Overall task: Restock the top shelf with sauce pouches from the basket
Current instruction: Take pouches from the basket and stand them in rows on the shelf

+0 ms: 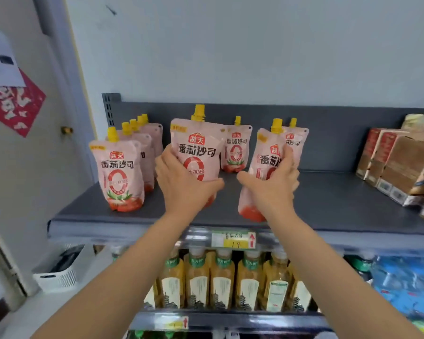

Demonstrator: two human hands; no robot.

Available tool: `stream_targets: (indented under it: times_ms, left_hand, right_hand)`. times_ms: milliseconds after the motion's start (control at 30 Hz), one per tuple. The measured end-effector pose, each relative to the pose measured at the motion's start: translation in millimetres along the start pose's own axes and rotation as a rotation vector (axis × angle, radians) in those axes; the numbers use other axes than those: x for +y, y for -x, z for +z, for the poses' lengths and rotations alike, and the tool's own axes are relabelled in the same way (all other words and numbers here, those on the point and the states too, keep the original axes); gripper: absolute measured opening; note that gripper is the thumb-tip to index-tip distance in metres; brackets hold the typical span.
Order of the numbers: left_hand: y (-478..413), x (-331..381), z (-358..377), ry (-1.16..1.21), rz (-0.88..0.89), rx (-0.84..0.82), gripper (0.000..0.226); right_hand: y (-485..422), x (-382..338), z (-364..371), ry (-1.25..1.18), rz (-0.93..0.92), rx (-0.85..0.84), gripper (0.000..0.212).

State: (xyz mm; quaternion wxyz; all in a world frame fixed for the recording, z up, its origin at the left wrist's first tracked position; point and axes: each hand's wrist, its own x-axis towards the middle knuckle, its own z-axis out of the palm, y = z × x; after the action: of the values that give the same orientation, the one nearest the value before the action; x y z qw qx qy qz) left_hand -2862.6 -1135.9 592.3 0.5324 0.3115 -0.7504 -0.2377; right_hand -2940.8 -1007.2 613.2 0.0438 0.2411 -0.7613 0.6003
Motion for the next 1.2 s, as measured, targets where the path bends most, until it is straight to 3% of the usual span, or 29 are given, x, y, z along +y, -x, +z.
stream_targets:
  times_ms: [267, 533, 733, 1200]
  left_hand:
    - [-58.9, -31.7, 55.0, -0.084, -0.046, 0.013, 0.104]
    - [-92.4, -57.9, 100.9, -0.084, -0.21, 0.011, 0.103]
    - [-111.2, -78.1, 126.8, -0.129, -0.237, -0.043, 0.104]
    - [-124.9, -101.0, 143.1, -0.076, -0.235, -0.071, 0.116]
  right_hand:
    - [-56.1, 21.0, 39.0, 0.016, 0.006, -0.111, 0.11]
    - [-66.3, 34.9, 63.8, 0.043, -0.105, -0.093, 0.114]
    - [-56.1, 42.3, 66.2, 0.052, -0.156, -0.036, 0.115]
    - [-53.3, 57.5, 59.8, 0.086, -0.142, -0.154, 0.13]
